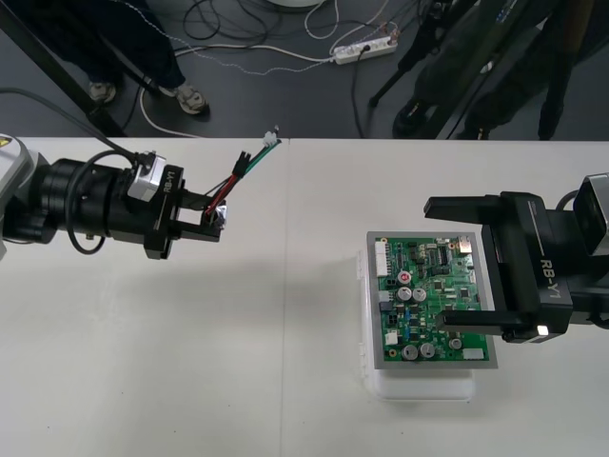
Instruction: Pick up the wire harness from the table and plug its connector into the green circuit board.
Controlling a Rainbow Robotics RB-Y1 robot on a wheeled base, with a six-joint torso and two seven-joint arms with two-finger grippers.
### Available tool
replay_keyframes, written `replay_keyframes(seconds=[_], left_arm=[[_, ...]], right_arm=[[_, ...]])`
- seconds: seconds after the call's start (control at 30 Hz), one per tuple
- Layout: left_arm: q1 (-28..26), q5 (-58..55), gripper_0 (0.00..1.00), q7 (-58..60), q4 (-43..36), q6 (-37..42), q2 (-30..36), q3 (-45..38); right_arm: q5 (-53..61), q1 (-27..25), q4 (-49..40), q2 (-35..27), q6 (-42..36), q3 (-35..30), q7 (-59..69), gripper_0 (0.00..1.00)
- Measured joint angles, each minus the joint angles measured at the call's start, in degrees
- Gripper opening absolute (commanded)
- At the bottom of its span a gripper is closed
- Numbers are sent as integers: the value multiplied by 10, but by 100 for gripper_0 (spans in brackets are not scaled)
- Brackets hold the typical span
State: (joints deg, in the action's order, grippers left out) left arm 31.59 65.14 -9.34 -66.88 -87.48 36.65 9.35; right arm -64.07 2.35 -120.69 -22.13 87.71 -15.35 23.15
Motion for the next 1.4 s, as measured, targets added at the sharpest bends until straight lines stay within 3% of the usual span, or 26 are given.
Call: replay_keyframes(seconds=[0.37, 0.6, 1.03, 1.4], left_arm=[[-35, -50, 0, 30, -9, 0, -68, 3], [-65, -119, 0, 182, -33, 0, -102, 52], [-138, -155, 0, 249, -195, 0, -107, 76], [-184, -177, 0, 440, -258, 0, -118, 132]], right_arm=[[0, -4, 0, 1, 0, 0, 0, 100], [0, -10, 0, 2, 0, 0, 0, 100], [11, -10, 1, -22, 0, 0, 4, 100], [87, 7, 35, -97, 0, 0, 41, 100]])
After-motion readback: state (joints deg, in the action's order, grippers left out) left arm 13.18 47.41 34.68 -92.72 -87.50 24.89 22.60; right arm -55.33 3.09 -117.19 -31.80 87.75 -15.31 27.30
